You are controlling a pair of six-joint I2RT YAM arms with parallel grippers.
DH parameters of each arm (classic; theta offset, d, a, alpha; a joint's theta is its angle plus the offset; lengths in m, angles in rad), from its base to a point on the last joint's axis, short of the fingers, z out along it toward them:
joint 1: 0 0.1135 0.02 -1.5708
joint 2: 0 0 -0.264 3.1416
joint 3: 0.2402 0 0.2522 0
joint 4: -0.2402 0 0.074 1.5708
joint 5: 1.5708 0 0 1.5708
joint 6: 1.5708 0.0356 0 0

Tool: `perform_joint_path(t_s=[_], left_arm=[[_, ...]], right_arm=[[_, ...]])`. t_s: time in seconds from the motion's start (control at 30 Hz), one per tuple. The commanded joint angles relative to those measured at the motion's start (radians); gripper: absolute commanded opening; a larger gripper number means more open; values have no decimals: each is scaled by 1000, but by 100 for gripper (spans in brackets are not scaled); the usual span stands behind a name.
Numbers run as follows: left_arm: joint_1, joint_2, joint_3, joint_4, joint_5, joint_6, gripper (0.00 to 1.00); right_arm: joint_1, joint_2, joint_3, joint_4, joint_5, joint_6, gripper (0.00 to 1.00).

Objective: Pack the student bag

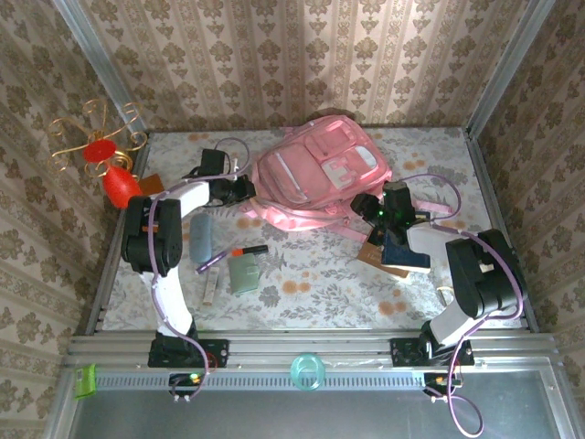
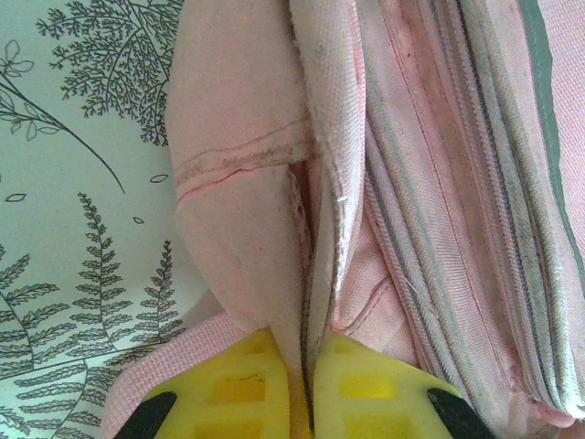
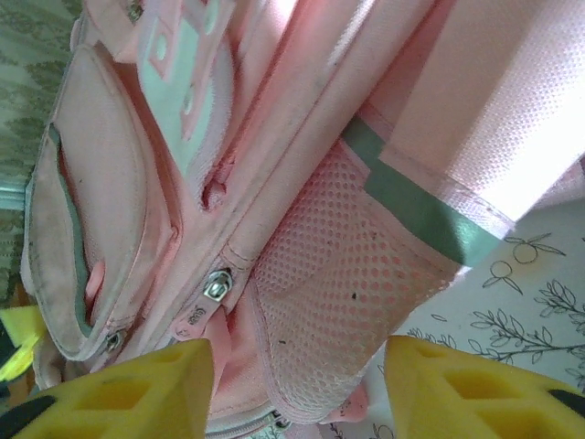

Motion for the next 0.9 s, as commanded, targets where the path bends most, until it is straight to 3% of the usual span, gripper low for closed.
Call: perform_joint_path(t_s=[0.0, 0.33, 0.7, 0.8, 0.87], left_arm=[[9, -9, -12, 14, 35, 23, 0], [9, -24, -25, 29, 42, 12, 0], [8, -26, -31, 37, 41, 9, 0], [9, -26, -27, 32, 35, 10, 0], [10, -22, -17, 29, 35, 10, 0]], right_arm=[[5, 21, 1, -19, 38, 34, 58], [16, 24, -49, 22, 88, 100, 61], [23, 139, 33, 99, 120, 161, 57], [24, 175, 63, 121, 128, 184, 50], [24, 186, 72, 143, 135, 207, 35]])
